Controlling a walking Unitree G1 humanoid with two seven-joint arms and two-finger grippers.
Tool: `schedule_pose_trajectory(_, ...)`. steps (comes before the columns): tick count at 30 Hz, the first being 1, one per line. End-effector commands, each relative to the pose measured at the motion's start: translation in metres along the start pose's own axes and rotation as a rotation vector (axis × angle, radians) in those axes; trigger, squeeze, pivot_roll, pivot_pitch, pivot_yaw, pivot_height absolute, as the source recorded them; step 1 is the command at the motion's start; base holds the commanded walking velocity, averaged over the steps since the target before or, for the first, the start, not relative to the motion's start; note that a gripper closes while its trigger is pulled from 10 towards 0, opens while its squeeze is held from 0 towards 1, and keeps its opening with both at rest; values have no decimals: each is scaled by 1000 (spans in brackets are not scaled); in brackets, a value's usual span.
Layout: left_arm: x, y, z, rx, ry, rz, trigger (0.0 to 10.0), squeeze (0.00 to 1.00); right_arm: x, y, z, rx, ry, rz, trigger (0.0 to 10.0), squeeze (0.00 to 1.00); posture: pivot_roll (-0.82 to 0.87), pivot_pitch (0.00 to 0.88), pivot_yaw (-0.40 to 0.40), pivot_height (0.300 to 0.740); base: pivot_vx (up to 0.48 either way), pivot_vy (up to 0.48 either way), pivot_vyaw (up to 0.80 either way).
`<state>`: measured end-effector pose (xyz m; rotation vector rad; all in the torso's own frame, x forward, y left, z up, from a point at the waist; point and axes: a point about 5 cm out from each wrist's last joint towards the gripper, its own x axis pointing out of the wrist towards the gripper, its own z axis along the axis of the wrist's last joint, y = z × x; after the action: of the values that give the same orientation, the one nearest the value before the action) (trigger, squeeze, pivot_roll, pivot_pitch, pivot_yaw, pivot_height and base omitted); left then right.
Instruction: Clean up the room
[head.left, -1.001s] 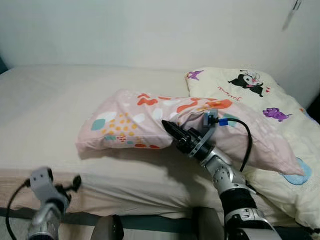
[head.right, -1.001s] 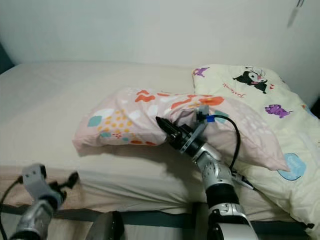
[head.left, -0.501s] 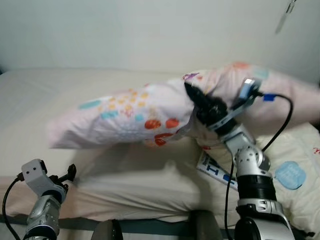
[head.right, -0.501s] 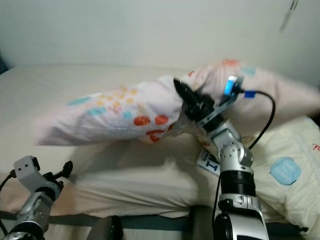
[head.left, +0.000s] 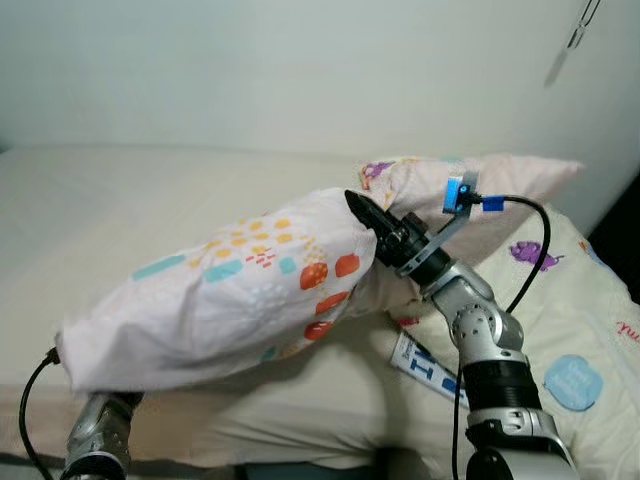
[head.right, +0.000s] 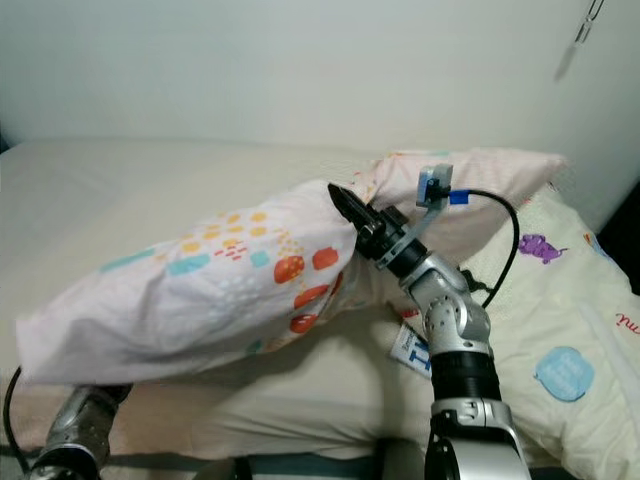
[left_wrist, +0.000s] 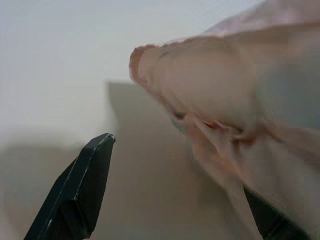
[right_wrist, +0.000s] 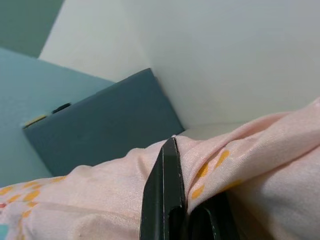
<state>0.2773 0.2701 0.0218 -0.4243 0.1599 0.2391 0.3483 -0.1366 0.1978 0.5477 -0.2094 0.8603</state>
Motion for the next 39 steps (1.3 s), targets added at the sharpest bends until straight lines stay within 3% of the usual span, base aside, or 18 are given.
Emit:
schedule_pose_trajectory(1, 0, 0, 2, 15, -9, -13, 10000, 0, 4, 2, 10, -37, -51, 14, 0, 0, 57, 0, -44, 644, 0, 0, 0)
schedule_pose_trajectory(7, -3, -1, -11, 19, 64, 7, 10000, 0, 3, -5, 16, -51, -89, -44, 235, 0, 53, 0, -43, 674, 0, 0, 0)
schedule_pose_trajectory(8, -3, 0, -13, 18, 81, 15, 10000, 0, 2, -7, 16, -51, -85, -56, 4235, 0, 53, 0, -43, 679, 0, 0, 0)
schedule_pose_trajectory(10, -4, 0, -15, 18, 91, 19, 10000, 0, 2, -8, 15, -51, -82, -64, 4235, 0, 53, 0, -43, 684, 0, 0, 0)
schedule_pose_trajectory(11, -5, 2, -19, 20, 126, 37, 10000, 0, 2, -8, 15, -55, -76, -65, 6706, 0, 50, 0, -47, 689, -304, 0, 0)
schedule_pose_trajectory(12, -7, 4, -23, 12, 153, 50, 10000, 0, 1, -9, 14, -57, -69, -71, 9922, 0, 50, 0, -47, 693, -480, 0, 0)
schedule_pose_trajectory(16, -12, 8, -30, 9, 184, 77, 10000, 0, 1, -10, 15, -62, -76, -83, 10000, 0, 49, 0, -48, 693, -480, 0, 0)
schedule_pose_trajectory(26, -26, 15, -48, 56, 249, 95, 10000, 0, 0, -16, 7, -69, -45, -126, 10000, 0, 55, 0, -48, 728, 0, 0, 0)
schedule_pose_trajectory(32, -50, 29, -74, 70, 373, 175, 10000, 0, -8, -22, -17, -136, 68, -196, 10000, 0, 54, 0, -47, 728, 0, 0, 483)
schedule_pose_trajectory(36, -55, 32, -79, 74, 398, 193, 10000, 0, -9, -22, -20, -134, 76, -196, 10000, 0, 55, 0, -47, 728, 0, 0, 719)
schedule_pose_trajectory(38, -80, 46, -100, 92, 524, 269, 10000, 0, -10, -21, -27, -123, 86, -194, 10000, 0, 50, 0, -45, 728, -193, 0, 719)
schedule_pose_trajectory(39, -80, 46, -100, 92, 524, 269, 10000, 0, -10, -21, -27, -123, 86, -194, 10000, 0, 50, 0, -45, 728, -386, 0, 719)
